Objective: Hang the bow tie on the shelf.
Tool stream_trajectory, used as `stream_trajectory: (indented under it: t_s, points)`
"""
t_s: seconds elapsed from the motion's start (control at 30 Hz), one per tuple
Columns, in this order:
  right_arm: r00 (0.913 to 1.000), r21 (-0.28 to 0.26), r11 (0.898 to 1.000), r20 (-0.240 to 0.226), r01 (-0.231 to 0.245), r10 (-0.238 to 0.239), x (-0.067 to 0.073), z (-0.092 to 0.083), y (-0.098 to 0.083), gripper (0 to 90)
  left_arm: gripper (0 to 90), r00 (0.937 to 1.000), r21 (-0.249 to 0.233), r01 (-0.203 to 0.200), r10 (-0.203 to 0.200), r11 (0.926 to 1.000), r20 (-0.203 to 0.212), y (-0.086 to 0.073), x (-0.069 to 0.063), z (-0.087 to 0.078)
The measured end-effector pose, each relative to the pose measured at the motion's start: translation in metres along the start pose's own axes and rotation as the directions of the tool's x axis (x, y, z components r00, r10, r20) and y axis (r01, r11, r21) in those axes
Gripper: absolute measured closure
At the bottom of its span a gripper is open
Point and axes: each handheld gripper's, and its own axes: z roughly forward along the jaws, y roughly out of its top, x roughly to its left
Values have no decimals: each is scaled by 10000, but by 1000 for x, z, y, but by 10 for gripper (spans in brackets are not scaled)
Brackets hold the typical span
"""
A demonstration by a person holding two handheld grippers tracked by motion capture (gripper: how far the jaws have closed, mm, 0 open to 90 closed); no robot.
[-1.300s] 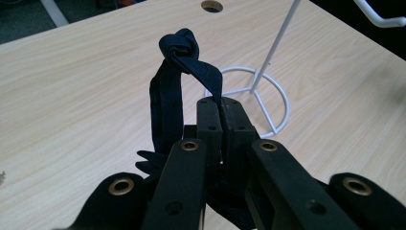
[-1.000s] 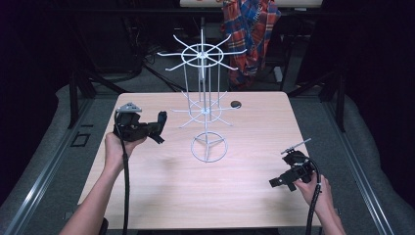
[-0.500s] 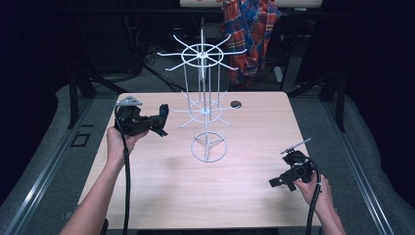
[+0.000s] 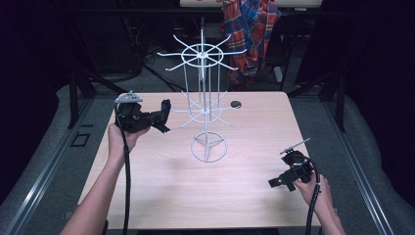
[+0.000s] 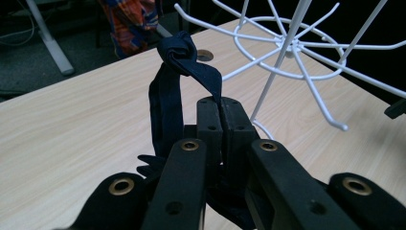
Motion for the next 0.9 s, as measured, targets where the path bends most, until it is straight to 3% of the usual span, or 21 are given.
stream_trajectory:
  t_s: [0.4,0.5,0.53,0.57,0.6,0.7,0.83,0.9]
  points:
    - [9993,-232,9991,-104,-367,364,1,3,-1,136,879,9992,34,-302,300,9995,282,5,-7,8]
    - [10000,194,9998,-4,55,-55,-2,0,1,136,879,9990,127,-330,326,9994,304,6,-8,10]
    - [9995,-139,9995,-124,-293,292,-1,3,0,136,879,9989,110,-351,347,9993,312,5,-8,10]
    - [9996,81,9998,-218,-186,188,-1,2,1,136,879,9988,106,-351,347,9993,340,5,-9,11]
    - [9989,-177,9990,-204,-420,416,0,3,0,136,879,9987,127,-381,377,9992,343,6,-9,12]
    - [9993,-191,9992,-124,-352,349,1,3,0,136,879,9981,118,-479,475,9988,385,7,-12,15]
    - [10000,183,9998,-53,78,-77,-2,2,1,136,879,9974,211,-552,542,9983,477,7,-12,18]
    - [9999,154,9999,-119,37,-35,-2,2,1,136,879,9974,193,-541,531,9983,495,7,-13,20]
